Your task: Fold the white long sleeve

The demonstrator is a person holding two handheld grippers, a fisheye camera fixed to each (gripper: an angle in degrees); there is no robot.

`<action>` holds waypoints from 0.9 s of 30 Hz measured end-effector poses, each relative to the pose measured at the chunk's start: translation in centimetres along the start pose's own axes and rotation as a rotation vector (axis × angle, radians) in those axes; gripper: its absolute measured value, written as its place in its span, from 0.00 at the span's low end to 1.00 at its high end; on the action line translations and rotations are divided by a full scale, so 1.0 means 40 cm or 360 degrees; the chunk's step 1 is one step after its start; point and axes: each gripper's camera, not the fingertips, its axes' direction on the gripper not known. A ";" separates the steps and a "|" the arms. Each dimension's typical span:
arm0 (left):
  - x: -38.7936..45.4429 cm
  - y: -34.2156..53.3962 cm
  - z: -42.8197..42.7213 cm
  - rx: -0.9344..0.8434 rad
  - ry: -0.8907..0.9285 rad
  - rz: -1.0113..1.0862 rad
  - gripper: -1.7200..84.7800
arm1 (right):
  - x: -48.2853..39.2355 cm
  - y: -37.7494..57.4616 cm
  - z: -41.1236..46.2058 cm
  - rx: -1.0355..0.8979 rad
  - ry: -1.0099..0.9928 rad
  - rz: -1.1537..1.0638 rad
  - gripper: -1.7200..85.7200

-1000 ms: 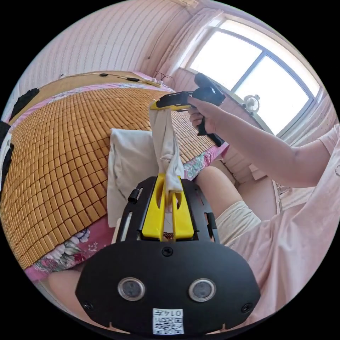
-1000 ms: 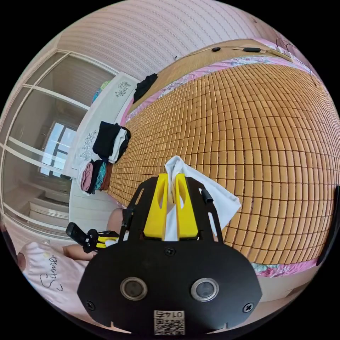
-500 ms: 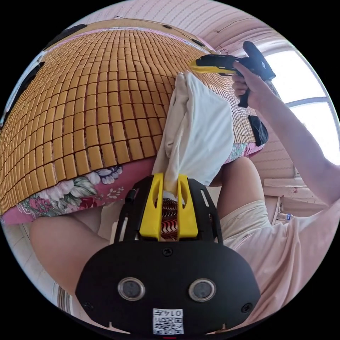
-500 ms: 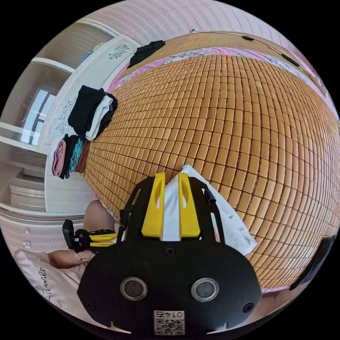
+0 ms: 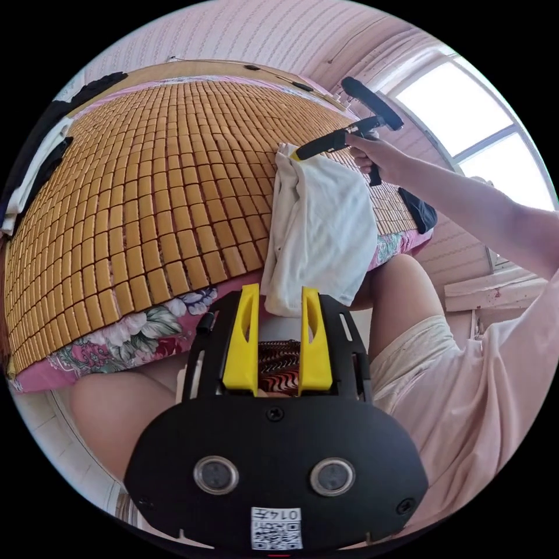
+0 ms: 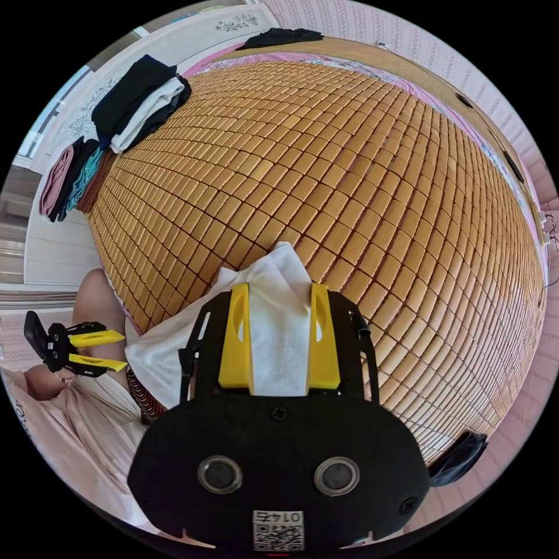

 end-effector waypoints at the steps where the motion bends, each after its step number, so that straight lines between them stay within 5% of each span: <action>1: 0.005 -0.003 0.012 -0.0019 -0.0029 0.0007 0.15 | -0.013 -0.003 -0.007 0.0001 0.0008 -0.0038 0.16; 11: 0.071 0.029 0.064 -0.0137 -0.0100 0.0081 0.02 | -0.021 0.119 -0.205 0.0354 -0.0187 -0.0105 0.07; 20: 0.324 0.155 -0.132 0.0143 0.0025 0.0776 0.01 | 0.066 0.644 -0.548 0.1038 -0.0363 0.0164 0.06; 27: 0.600 0.074 -0.196 0.0188 0.0189 0.1182 0.01 | 0.153 1.061 -0.737 0.1359 -0.0136 0.0534 0.06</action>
